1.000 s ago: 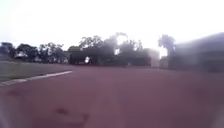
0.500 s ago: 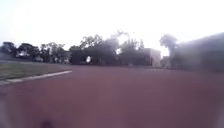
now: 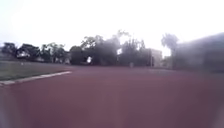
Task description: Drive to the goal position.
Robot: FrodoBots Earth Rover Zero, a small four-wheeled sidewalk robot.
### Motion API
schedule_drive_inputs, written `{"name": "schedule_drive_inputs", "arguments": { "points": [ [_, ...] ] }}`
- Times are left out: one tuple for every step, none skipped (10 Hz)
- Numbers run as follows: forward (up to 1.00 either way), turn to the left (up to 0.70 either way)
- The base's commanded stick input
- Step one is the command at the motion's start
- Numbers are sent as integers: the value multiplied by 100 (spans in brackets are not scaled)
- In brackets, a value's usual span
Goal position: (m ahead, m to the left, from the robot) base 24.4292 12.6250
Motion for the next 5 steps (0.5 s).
{"name": "schedule_drive_inputs", "arguments": {
  "points": [
    [70, 2],
    [70, 2],
    [70, 2],
    [70, 2],
    [70, 2]
  ]
}}
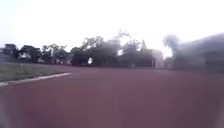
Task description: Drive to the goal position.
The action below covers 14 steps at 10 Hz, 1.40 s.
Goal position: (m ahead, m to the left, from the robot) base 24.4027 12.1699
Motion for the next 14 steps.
{"name": "schedule_drive_inputs", "arguments": {
  "points": [
    [70, 2],
    [70, 2],
    [70, 2],
    [70, 2],
    [70, 2],
    [70, 2],
    [70, 2],
    [70, 2],
    [70, 2],
    [70, 2],
    [70, 2],
    [70, 2],
    [70, 2],
    [70, 2]
  ]
}}
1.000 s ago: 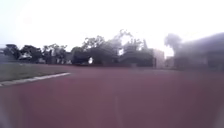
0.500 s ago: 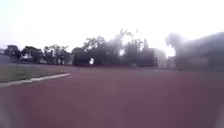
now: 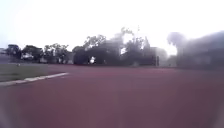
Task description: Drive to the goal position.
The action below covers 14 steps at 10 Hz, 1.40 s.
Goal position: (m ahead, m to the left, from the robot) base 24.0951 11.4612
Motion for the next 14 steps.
{"name": "schedule_drive_inputs", "arguments": {
  "points": [
    [70, 3],
    [70, 3],
    [70, 0],
    [70, 0],
    [70, 0],
    [70, 0],
    [70, 0],
    [70, 0],
    [70, 0],
    [70, 0],
    [70, 0],
    [70, 2],
    [70, 2],
    [70, 2]
  ]
}}
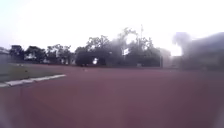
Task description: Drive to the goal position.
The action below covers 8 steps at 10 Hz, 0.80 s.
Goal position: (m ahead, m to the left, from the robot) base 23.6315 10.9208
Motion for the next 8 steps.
{"name": "schedule_drive_inputs", "arguments": {
  "points": [
    [70, 2],
    [70, 3],
    [70, 2],
    [70, 0],
    [70, 0],
    [70, 2],
    [70, 2],
    [70, 1]
  ]
}}
